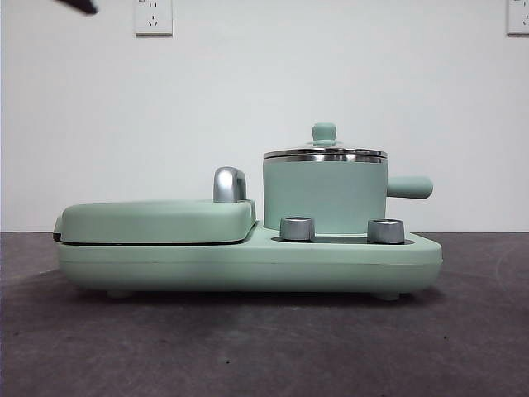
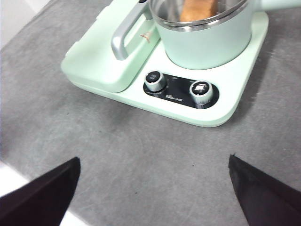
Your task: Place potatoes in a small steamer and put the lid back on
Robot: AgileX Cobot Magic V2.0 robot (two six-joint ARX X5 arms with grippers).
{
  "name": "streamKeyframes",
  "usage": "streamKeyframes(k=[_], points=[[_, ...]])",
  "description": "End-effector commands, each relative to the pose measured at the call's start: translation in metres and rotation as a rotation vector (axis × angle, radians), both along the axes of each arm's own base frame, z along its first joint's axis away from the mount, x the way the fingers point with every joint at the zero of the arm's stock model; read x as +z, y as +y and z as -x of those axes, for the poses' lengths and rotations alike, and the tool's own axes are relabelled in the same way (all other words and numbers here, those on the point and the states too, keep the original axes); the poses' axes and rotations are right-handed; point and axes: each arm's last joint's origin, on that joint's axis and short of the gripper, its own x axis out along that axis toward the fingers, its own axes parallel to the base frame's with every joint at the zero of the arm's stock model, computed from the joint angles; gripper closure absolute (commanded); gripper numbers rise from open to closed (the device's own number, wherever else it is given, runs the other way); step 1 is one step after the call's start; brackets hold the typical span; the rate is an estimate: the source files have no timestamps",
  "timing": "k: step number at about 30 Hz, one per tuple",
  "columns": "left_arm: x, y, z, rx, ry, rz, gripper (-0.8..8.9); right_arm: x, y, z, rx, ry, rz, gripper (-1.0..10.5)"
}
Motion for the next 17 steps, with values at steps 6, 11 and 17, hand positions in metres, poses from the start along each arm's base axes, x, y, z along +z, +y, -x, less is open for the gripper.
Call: streamKeyframes(k=[6, 11, 17], points=[[-0.028, 0.012, 0.017, 0.050, 0.007, 0.081, 8.08, 0.002, 0.001, -0.001, 0.006, -0.011, -0.010, 9.4], [-0.035, 0.015, 0.022, 0.052, 0.080, 0.024, 8.08, 0.002, 0.001, 0.000, 0.013, -0.012, -0.014, 9.4], [-0.034, 0.014, 0.021, 0.051, 0.068, 0.033, 8.08, 0.002, 0.001, 0.000, 0.013, -0.012, -0.014, 9.4]])
